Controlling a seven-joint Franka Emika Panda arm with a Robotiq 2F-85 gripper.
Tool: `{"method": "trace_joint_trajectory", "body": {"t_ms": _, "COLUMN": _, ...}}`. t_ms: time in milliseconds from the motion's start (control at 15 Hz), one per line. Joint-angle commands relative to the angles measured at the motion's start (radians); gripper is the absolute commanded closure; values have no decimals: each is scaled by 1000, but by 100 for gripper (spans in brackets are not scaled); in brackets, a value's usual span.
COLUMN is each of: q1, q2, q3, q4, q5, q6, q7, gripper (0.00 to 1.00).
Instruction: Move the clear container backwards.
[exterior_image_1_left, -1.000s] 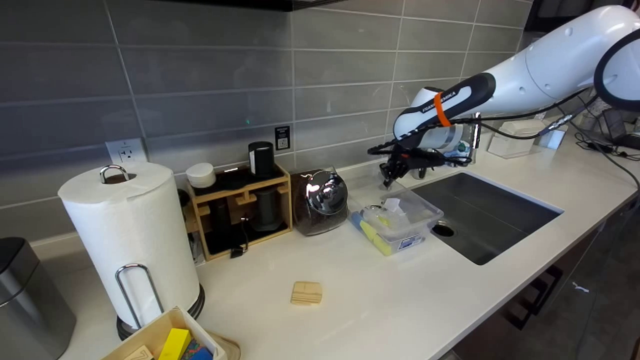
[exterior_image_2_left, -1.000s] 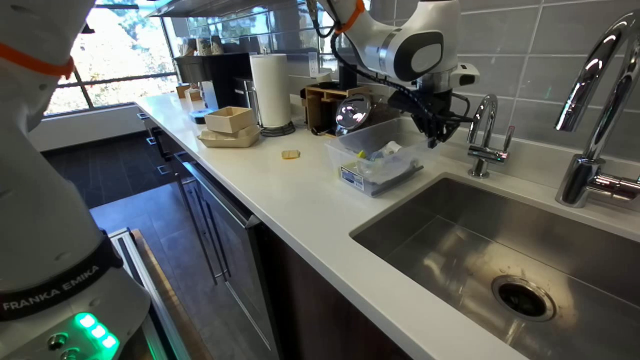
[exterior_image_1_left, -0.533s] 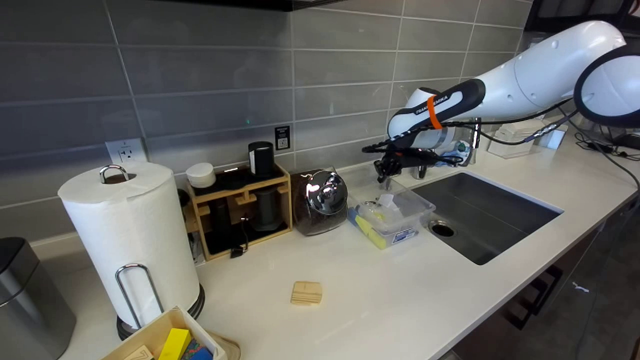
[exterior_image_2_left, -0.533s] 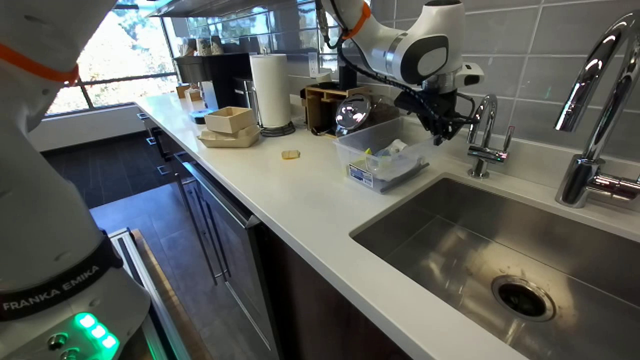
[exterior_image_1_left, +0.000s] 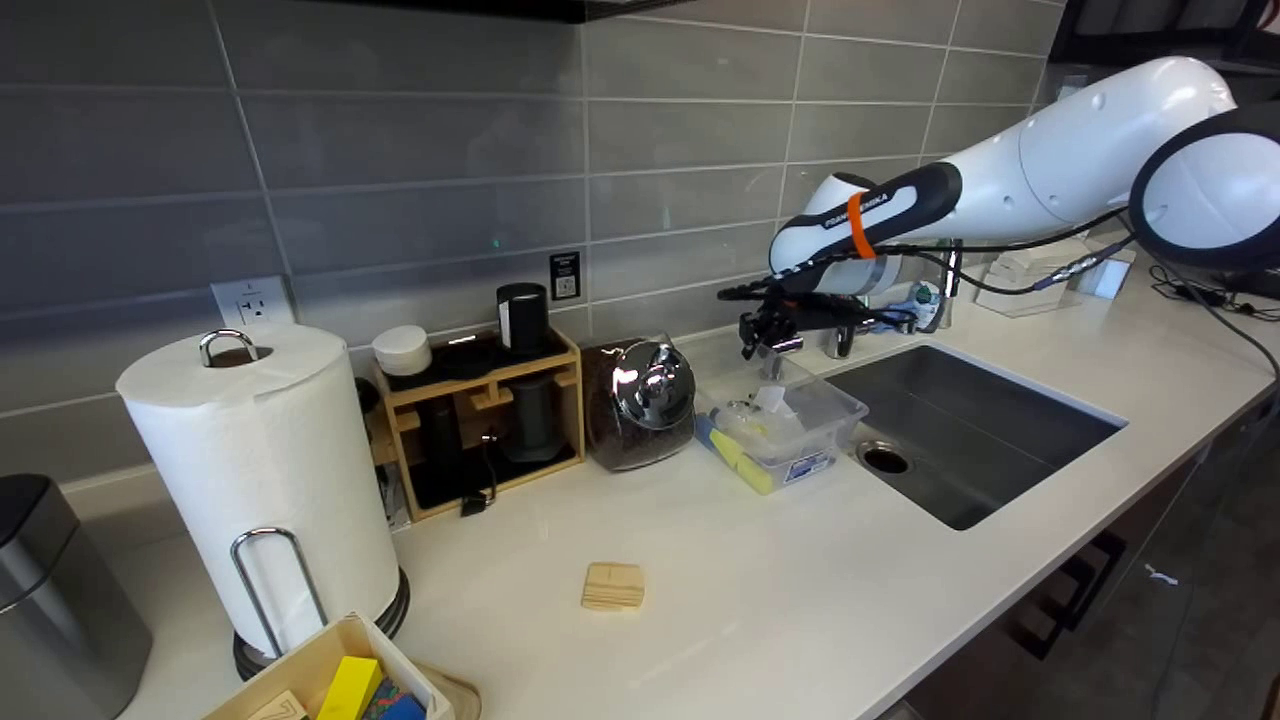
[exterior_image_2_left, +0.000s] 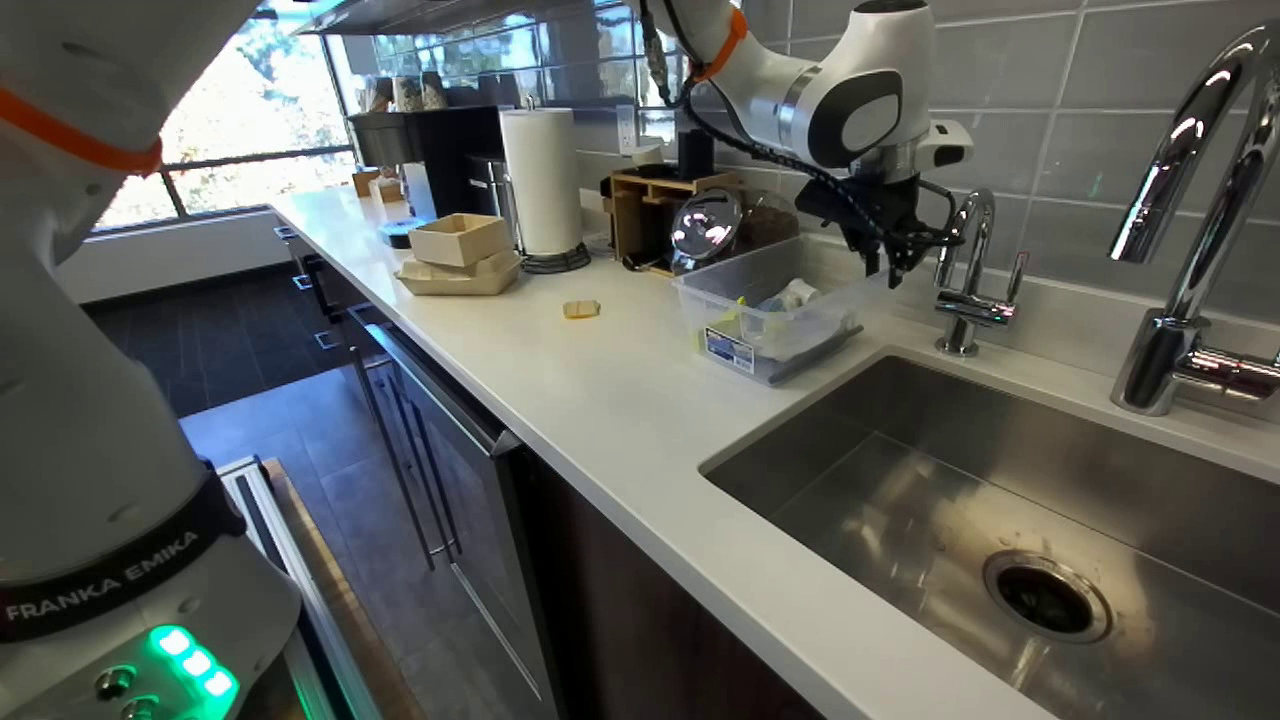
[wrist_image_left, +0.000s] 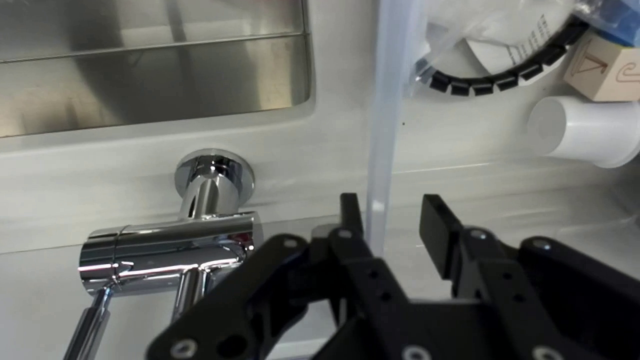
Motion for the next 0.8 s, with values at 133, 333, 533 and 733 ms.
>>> {"method": "trace_joint_trajectory", "body": {"t_ms": 133, "q1": -3, "q2": -91, "q3": -25, "q4": -49, "q5": -9, "q6": -114, "q7": 50, "gripper": 15}}
{"method": "trace_joint_trajectory", "body": {"t_ms": 333, "q1": 7, "q2": -178, "q3": -70, "q4": -108, "q5": -47, "q6": -155, "q7": 49, "gripper": 0}}
{"method": "trace_joint_trajectory", "body": {"t_ms": 533, "q1": -2, "q2": -308, "q3": -56, "q4": -193, "q5": -28, "q6": -298, "q7": 18, "gripper": 0}}
{"method": "trace_joint_trajectory", "body": {"t_ms": 733, "q1": -4, "q2": -419, "q3": -48, "q4": -265, "q5": 1, "q6": -433, "q7": -6, "gripper": 0}}
